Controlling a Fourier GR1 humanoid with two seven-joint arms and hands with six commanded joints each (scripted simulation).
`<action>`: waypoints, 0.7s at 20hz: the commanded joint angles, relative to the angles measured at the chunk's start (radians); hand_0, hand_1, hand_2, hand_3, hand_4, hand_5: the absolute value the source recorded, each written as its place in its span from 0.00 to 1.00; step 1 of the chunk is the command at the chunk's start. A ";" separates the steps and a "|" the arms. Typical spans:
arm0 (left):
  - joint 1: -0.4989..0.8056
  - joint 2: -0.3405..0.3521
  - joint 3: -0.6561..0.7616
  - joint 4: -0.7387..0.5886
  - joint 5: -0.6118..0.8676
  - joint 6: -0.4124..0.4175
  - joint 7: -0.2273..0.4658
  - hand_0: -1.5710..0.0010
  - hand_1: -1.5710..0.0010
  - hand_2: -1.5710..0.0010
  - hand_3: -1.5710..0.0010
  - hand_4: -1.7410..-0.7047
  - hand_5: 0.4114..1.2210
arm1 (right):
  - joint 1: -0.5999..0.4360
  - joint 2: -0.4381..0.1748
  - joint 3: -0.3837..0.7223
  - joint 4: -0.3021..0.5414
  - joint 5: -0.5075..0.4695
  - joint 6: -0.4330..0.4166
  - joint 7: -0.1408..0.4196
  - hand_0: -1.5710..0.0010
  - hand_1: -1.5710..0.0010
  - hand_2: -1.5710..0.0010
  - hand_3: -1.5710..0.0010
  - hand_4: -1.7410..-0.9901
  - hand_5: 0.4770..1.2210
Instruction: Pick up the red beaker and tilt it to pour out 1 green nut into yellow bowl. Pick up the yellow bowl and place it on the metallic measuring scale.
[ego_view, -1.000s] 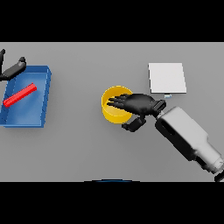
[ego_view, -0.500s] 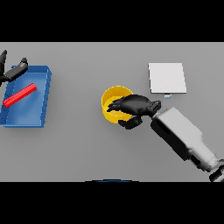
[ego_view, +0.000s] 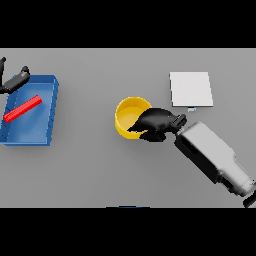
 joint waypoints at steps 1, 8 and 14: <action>0.002 0.001 0.002 -0.010 0.006 -0.002 -0.004 1.00 1.00 1.00 1.00 0.92 0.39 | -0.006 0.006 -0.005 0.005 -0.003 0.004 0.017 0.11 0.13 0.13 0.28 0.09 0.96; 0.002 0.004 0.000 -0.012 0.002 0.000 -0.001 1.00 1.00 1.00 1.00 0.92 0.39 | -0.025 -0.054 -0.058 -0.101 -0.079 0.081 0.067 0.02 0.03 0.03 0.14 0.03 0.99; 0.007 0.009 0.014 -0.011 0.011 0.001 -0.032 1.00 1.00 1.00 1.00 0.91 0.40 | -0.053 -0.095 -0.071 -0.130 -0.102 0.110 0.107 0.01 0.01 0.01 0.14 0.02 1.00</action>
